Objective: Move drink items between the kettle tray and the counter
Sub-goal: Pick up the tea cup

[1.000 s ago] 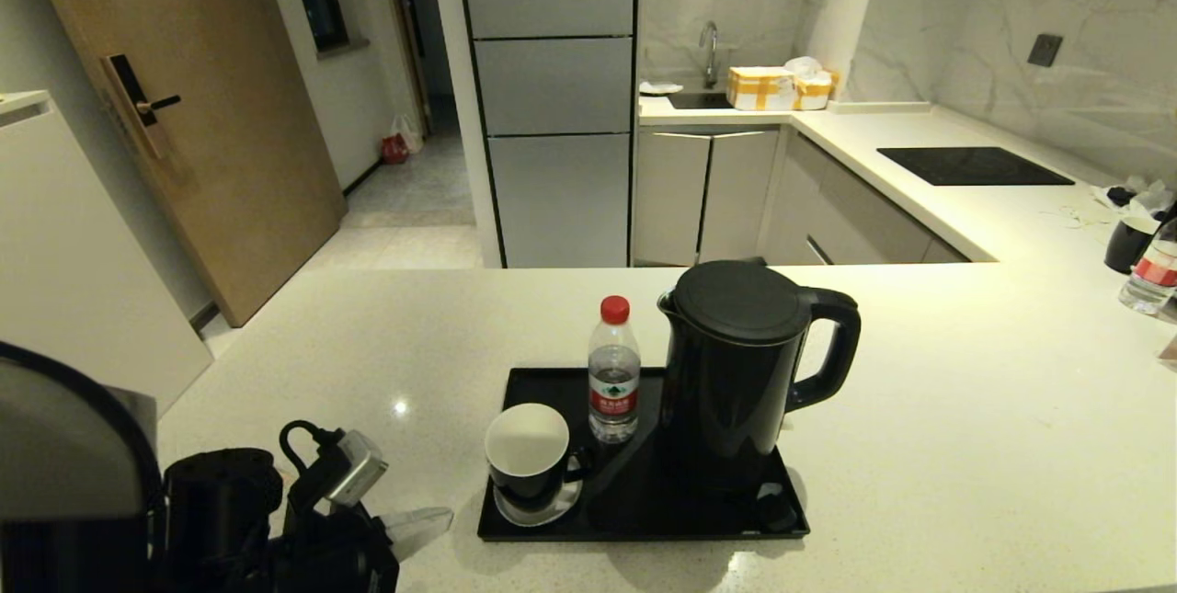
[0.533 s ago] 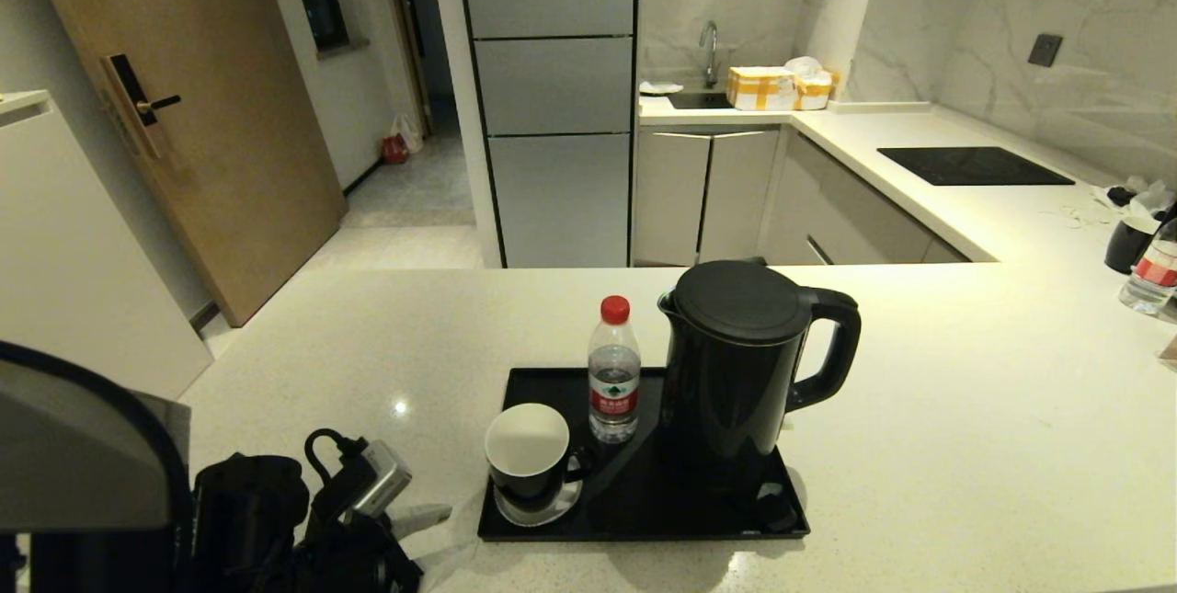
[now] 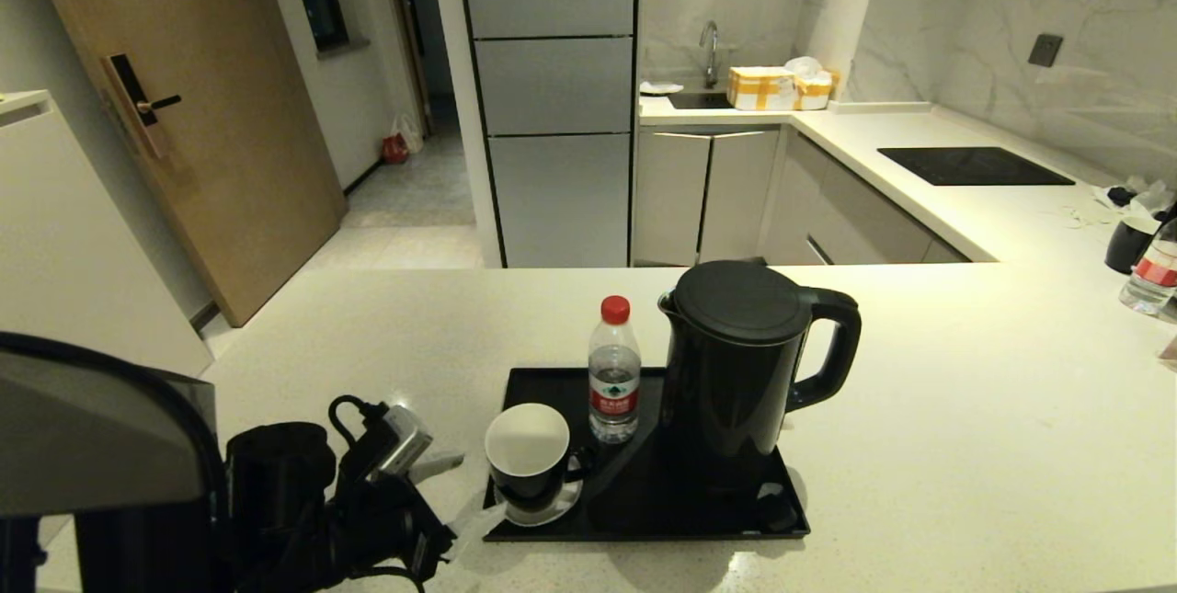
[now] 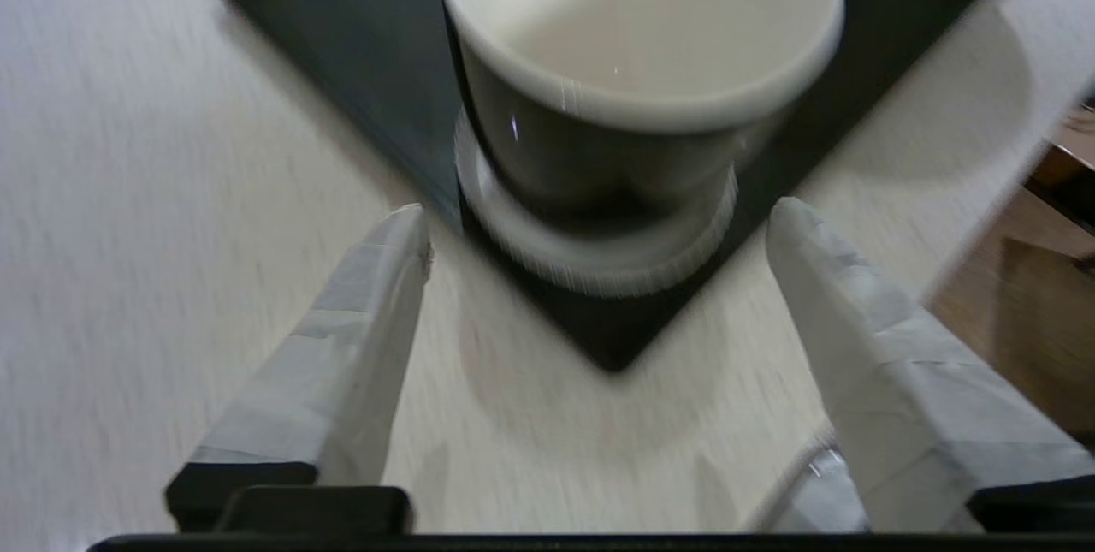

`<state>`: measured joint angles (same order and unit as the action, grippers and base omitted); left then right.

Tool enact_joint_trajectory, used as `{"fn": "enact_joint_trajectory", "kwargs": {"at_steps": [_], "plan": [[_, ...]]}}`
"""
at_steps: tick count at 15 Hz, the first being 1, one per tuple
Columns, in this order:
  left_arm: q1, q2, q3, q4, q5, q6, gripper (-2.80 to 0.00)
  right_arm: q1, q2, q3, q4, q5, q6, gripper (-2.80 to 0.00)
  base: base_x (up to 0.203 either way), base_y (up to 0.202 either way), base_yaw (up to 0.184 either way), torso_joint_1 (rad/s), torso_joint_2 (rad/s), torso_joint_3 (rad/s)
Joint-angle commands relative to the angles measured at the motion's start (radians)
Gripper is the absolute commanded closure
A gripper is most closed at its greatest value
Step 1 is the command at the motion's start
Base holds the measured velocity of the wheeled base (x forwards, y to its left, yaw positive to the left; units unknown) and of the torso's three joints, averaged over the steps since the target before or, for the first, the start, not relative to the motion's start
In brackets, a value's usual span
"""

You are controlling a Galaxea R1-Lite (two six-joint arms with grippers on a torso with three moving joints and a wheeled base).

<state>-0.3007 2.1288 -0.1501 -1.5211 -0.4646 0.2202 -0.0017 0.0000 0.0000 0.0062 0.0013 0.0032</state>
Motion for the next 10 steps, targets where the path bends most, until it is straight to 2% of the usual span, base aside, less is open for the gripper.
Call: {"fn": "enact_joint_trajectory", "kwargs": {"at_steps": [1,5,7,10], "plan": [[-0.019,0.033,-0.052,-0.009,0.006,0.002,-2.8,0.0,0.002,0.002,0.0,0.0,0.0,0.0,0.0,0.0,0.0,0.0,0.0,0.0],[-0.031,0.065,-0.1,-0.009,0.007,0.011,-2.8,0.0,0.002,0.002,0.0,0.0,0.0,0.0,0.0,0.0,0.0,0.0,0.0,0.0],[-0.031,0.101,-0.104,-0.009,0.004,0.08,-2.8,0.0,0.002,0.001,0.0,0.0,0.0,0.0,0.0,0.0,0.0,0.0,0.0,0.0],[-0.032,0.106,-0.106,-0.009,0.001,0.082,-2.8,0.0,0.002,0.0,0.0,0.0,0.0,0.0,0.0,0.0,0.0,0.0,0.0,0.0]]}}
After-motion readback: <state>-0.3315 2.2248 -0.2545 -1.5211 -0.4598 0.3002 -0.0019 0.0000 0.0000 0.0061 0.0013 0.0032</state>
